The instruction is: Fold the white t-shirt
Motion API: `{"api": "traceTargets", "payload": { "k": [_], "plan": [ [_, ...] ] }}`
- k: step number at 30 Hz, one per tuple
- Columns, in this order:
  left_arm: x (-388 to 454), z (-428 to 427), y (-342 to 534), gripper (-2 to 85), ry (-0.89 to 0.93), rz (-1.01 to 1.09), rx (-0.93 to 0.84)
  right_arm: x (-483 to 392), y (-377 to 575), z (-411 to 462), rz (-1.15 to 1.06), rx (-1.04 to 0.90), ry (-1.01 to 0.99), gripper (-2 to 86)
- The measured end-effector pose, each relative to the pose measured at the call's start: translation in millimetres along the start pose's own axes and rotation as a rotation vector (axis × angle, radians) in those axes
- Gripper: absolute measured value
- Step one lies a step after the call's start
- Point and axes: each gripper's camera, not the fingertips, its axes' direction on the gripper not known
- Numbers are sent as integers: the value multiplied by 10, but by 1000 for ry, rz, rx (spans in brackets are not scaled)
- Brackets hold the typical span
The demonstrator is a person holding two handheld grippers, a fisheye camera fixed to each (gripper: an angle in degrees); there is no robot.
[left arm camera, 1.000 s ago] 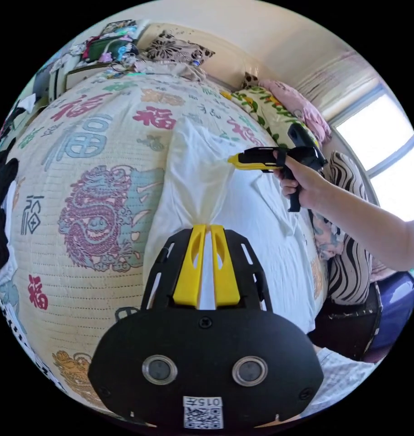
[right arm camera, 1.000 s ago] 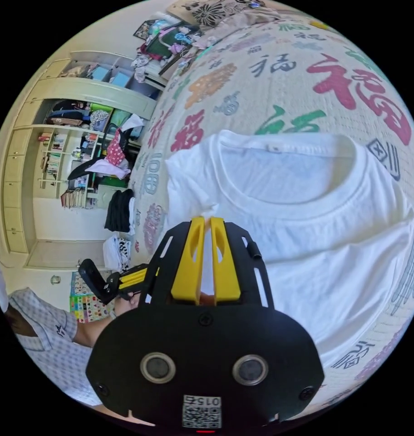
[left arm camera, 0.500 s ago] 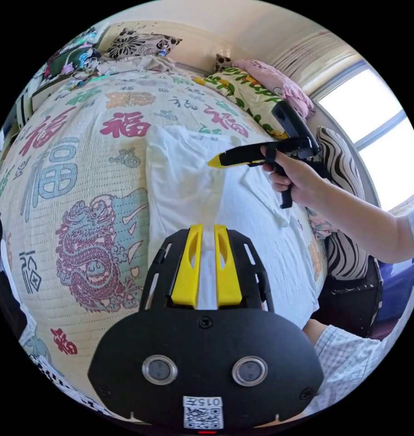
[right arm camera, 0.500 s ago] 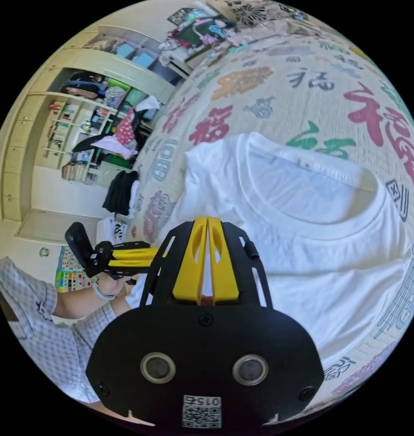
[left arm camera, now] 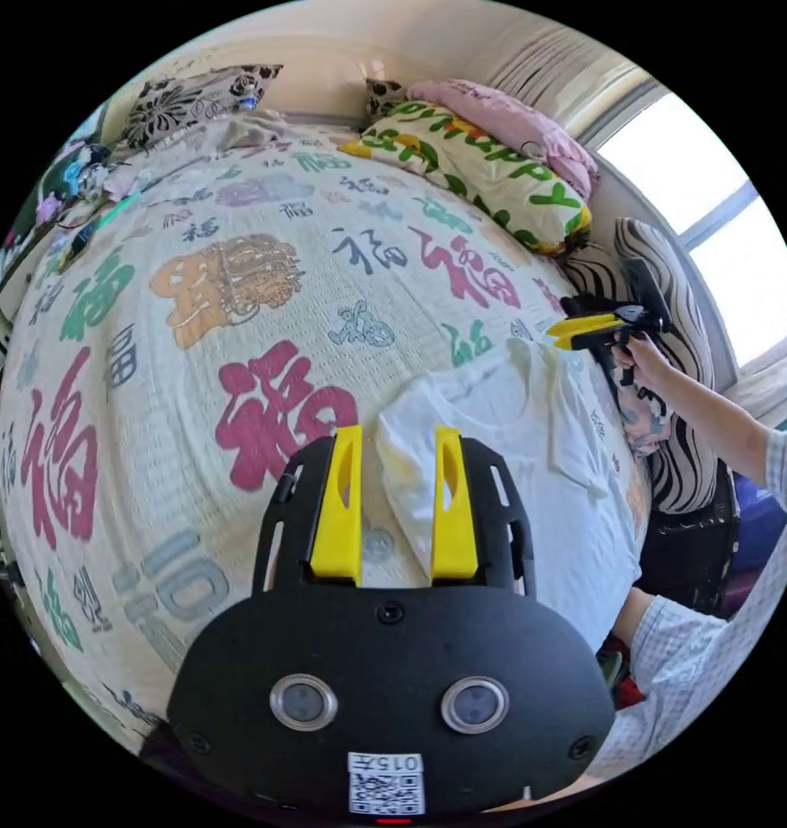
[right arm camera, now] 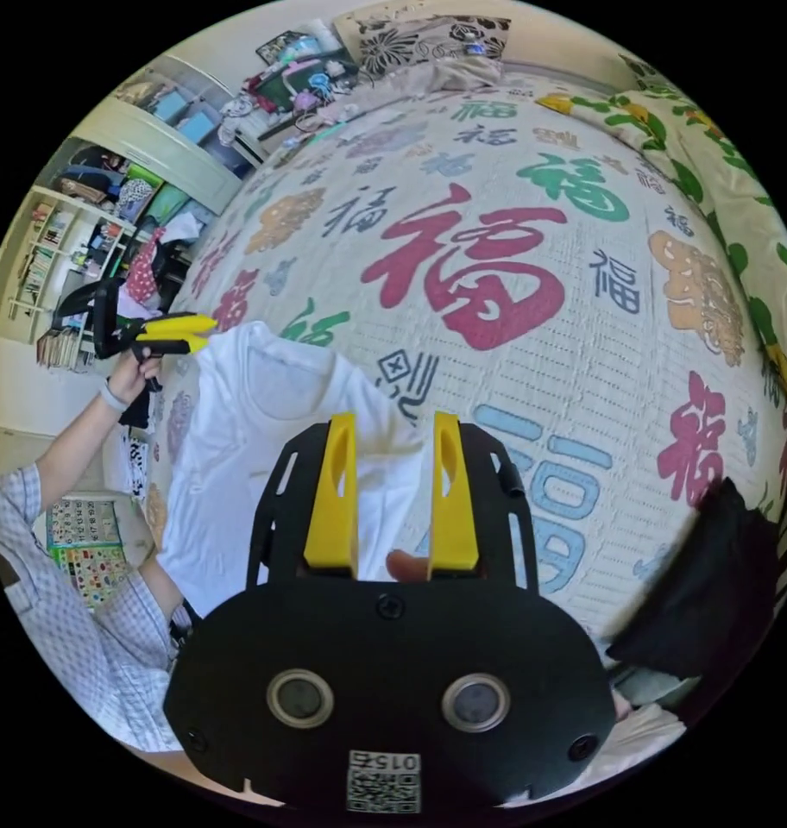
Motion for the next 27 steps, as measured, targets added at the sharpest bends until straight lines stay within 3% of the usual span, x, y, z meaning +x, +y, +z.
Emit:
{"api": "traceTargets", "payload": {
  "k": [3,6,11,16,22,27],
  "plan": [
    [4,273,-220,101,-43,5,-131,10,-54,151,-35,-108,-23,128],
    [48,284,-248,64,-42,28,-136,-104,39,156,-96,-125,144,65],
    [159,247,-171,3,19,45,-140,-80,239,111,-128,-178,8,1],
    [510,-224,147,-4,38,102,-18,-112,801,-448,-143,-15,-107,-5],
    [1243,-746,1154,-5,179,191,33,-528,2028,-887,-254,-14,-263,-5],
    [1975,-591,2317,-4,320,165,-127,-873,3113,-653,-233,-190,-374,-2]
  ]
}}
